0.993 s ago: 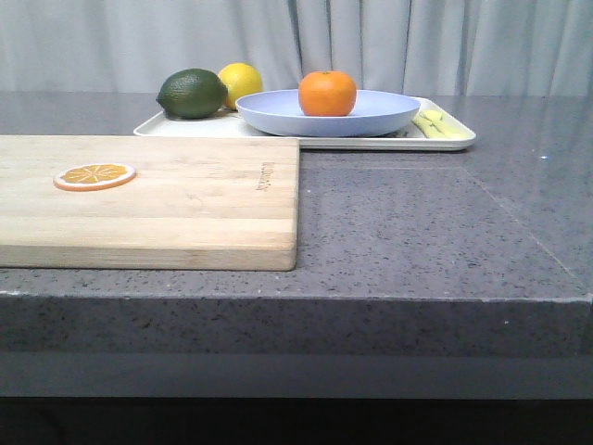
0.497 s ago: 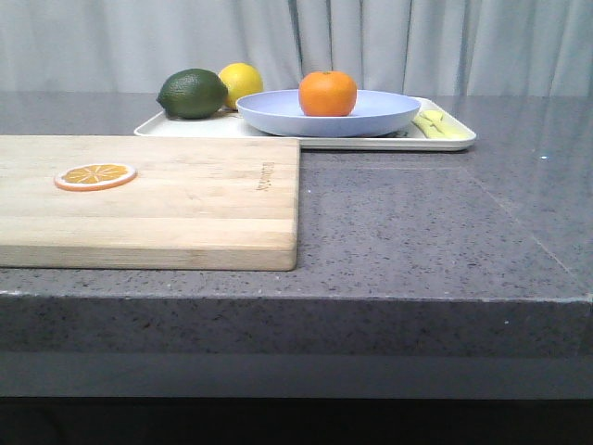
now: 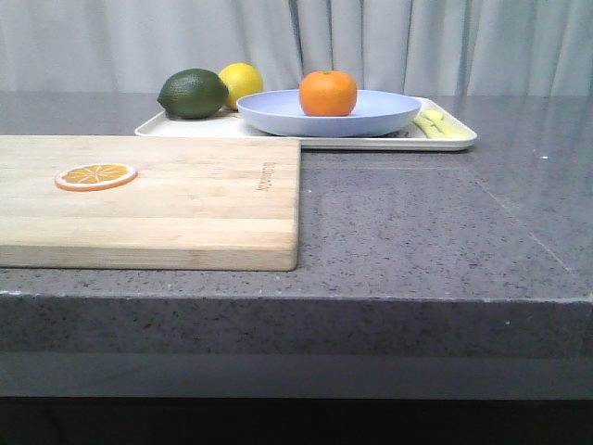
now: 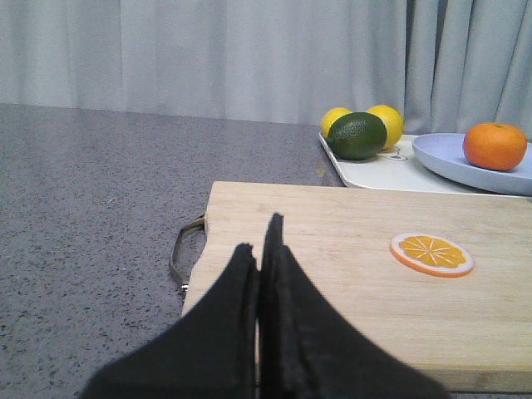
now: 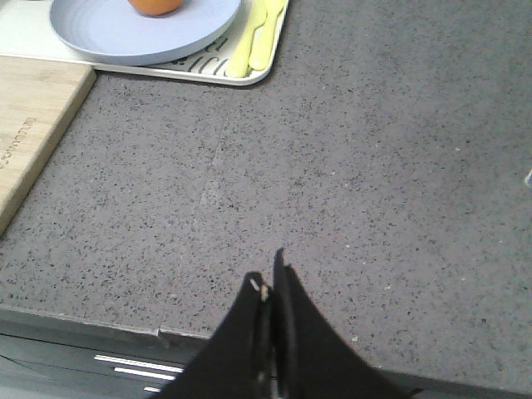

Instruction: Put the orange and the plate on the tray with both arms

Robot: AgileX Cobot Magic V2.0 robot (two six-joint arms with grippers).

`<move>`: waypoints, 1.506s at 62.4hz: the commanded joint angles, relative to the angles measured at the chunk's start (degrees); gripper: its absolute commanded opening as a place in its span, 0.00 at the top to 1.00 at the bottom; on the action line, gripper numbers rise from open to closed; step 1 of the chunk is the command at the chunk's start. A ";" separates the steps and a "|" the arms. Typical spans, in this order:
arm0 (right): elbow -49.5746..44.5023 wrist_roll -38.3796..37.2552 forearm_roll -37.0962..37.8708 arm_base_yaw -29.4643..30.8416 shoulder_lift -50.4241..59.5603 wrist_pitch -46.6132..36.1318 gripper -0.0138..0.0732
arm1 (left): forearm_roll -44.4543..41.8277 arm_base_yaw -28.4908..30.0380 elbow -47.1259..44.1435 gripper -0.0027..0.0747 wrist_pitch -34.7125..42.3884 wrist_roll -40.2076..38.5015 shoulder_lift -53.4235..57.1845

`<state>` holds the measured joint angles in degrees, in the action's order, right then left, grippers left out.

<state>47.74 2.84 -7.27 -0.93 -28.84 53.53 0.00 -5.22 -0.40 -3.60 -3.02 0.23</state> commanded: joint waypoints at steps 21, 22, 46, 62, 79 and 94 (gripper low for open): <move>-20.12 7.05 0.97 -0.40 15.30 -25.89 0.92 | 0.42 0.18 -1.63 0.99 4.37 -0.11 1.06; -21.22 7.05 0.82 -0.52 16.10 -26.95 0.92 | 0.42 0.18 -1.63 0.99 4.37 -0.11 1.06; -47.47 7.05 -0.22 -1.03 30.32 -52.51 0.92 | 0.42 0.18 -1.63 0.99 4.37 -0.11 1.06; -47.84 7.05 -0.18 -1.03 30.39 -52.44 0.92 | 0.42 0.18 -1.63 0.99 4.37 -0.11 1.06; -47.89 7.00 -0.18 -1.03 30.56 -53.53 0.92 | 0.42 0.18 -1.63 0.99 4.37 -0.11 1.06; -47.89 -10.60 11.67 -1.03 30.62 -54.42 0.92 | 0.42 0.18 -1.63 0.99 4.37 -0.11 1.06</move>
<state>-1.58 -0.68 -0.35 -1.81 0.55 4.63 0.00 -5.22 -0.40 -3.60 -3.02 0.23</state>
